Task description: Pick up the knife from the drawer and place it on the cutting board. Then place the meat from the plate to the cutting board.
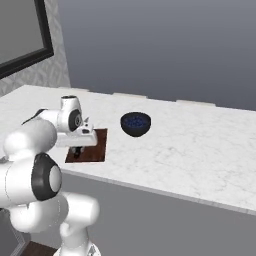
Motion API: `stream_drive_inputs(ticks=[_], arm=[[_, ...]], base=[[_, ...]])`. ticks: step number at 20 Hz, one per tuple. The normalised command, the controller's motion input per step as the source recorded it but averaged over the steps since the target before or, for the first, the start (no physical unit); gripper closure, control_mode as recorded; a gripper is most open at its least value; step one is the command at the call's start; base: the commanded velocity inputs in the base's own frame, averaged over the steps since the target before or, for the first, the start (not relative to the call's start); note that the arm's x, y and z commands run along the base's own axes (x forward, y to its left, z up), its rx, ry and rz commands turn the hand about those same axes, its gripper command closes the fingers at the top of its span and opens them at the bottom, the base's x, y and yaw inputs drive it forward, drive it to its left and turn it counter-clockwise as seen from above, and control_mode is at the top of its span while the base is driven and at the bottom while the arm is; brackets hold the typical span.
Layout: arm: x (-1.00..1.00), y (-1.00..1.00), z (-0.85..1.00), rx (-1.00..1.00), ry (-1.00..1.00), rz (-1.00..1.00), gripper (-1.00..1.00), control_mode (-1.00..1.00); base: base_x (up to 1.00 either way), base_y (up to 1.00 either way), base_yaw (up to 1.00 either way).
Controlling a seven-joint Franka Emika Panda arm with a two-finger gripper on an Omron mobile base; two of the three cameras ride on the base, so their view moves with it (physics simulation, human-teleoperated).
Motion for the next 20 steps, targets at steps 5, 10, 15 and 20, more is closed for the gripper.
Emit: stream_drive_inputs(ticks=[5,10,15,20], arm=[[0.73,-0.09,-0.17,0.00,0.05,0.03,1.00,-1.00],[0.48,-0.08,-0.61,0.00,0.08,0.02,1.00,-1.00],[0.34,-0.08,-0.57,0.00,0.01,0.00,1.00,-1.00],[-0.19,-0.33,-0.28,0.01,0.00,0.00,1.00,-1.00]], base=[[0.00,0.00,0.00],[0.00,0.00,0.00],[0.00,0.00,0.00],[0.00,0.00,0.00]])
